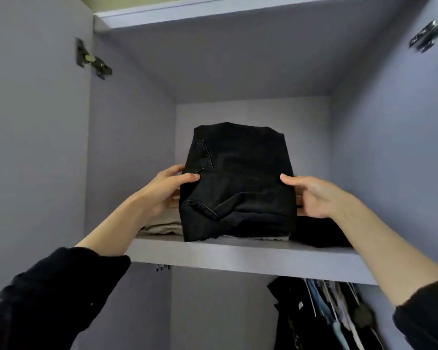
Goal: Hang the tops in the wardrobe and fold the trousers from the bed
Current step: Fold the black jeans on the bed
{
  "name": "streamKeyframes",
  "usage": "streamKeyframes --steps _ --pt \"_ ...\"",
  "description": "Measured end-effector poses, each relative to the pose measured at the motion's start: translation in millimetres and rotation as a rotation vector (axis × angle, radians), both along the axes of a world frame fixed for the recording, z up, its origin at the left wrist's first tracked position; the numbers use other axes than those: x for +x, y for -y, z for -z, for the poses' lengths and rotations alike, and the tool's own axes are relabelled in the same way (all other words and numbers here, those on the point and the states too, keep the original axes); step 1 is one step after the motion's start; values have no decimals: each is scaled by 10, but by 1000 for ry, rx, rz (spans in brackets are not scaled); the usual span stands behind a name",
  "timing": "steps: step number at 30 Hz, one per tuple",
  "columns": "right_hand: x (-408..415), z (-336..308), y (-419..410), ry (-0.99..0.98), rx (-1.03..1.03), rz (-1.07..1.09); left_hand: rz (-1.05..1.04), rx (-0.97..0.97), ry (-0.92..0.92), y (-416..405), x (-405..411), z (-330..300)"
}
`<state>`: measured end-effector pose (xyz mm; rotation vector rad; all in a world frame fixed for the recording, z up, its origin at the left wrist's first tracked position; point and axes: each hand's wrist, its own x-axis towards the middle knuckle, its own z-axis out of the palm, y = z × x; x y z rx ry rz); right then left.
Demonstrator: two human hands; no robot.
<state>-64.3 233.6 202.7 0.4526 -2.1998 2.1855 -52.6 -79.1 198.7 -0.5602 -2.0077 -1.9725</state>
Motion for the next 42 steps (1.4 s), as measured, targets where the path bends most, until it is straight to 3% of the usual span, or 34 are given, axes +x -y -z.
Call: streamKeyframes --steps 9,14,17,19,21,23,28,35,42 --pt "-1368 -476 -251 -106 -35 98 24 -58 -62 -280 -1499 -496" --pt "-2186 -795 -446 -38 -15 146 37 -56 -32 -566 -2335 -763" --pt "-2685 -759 -399 65 34 188 -7 -84 75 -657 -2846 -713" --pt "-3021 -615 -302 116 201 281 -137 -295 186 -718 -3167 -558" --pt "-3253 -474 -230 80 382 400 -288 -641 253 -770 -3374 -414" --pt "-3367 -460 -193 31 443 419 -287 -751 231 -821 -3453 -397" --pt "-3217 -476 -175 -40 548 413 -241 -901 121 -932 -3359 -445" --pt "-2372 -413 -178 -158 497 541 -177 -973 -196 -1122 -2876 -445" --pt "-981 -53 -108 -199 447 701 59 -737 -429 -1339 -1783 -140"
